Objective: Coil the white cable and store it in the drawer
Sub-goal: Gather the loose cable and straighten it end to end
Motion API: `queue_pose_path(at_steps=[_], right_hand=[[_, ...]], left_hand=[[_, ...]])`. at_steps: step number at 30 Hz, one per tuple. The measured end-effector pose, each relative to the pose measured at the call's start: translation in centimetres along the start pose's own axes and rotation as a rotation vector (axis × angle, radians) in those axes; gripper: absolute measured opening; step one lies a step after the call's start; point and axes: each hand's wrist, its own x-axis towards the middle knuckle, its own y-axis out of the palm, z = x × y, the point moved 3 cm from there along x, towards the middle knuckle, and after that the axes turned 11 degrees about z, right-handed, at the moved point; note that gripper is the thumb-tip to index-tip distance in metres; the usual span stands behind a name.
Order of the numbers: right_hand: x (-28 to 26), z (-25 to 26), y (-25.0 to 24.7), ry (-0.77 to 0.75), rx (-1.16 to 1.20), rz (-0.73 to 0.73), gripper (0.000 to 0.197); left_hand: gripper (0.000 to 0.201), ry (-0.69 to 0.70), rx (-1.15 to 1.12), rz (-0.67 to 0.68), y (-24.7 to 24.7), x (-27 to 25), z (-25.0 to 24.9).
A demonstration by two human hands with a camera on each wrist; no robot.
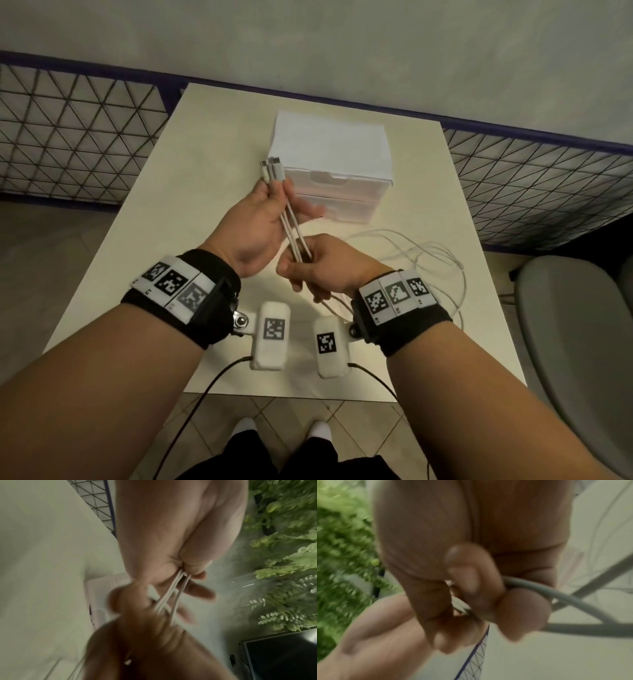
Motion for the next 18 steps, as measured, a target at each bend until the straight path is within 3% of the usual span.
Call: queue_pose_path(at_steps=[2, 6, 9, 12, 18], right_hand=[[-0.4, -0.6, -0.5, 0.12, -0.169, -0.044, 0.019], [-1.4, -1.5, -2.5, 0.258, -0.463, -0.16, 0.025], [-2.8, -3.6, -4.3, 0.454, -0.715, -0.268, 0.022], [-4.2, -5.4, -5.8, 0.557, -0.754, -0.387, 0.02], [-5.5, -6.8, -7.4, 0.626, -0.717, -0.592, 0.024]], left_hand=[[0.025, 0.016, -0.064, -0.006, 0.2, 0.2, -0.7], [0.026, 0.044, 0.114, -0.074, 0.7, 0.4, -1.0], [0.025, 0.114, 0.189, -0.156, 0.6, 0.5, -2.7], [0.025, 0.159, 0.221, -0.201, -0.3, 0.5, -3.9], [0.024, 0.215, 0.253, -0.245, -0.4, 0.3, -4.7]])
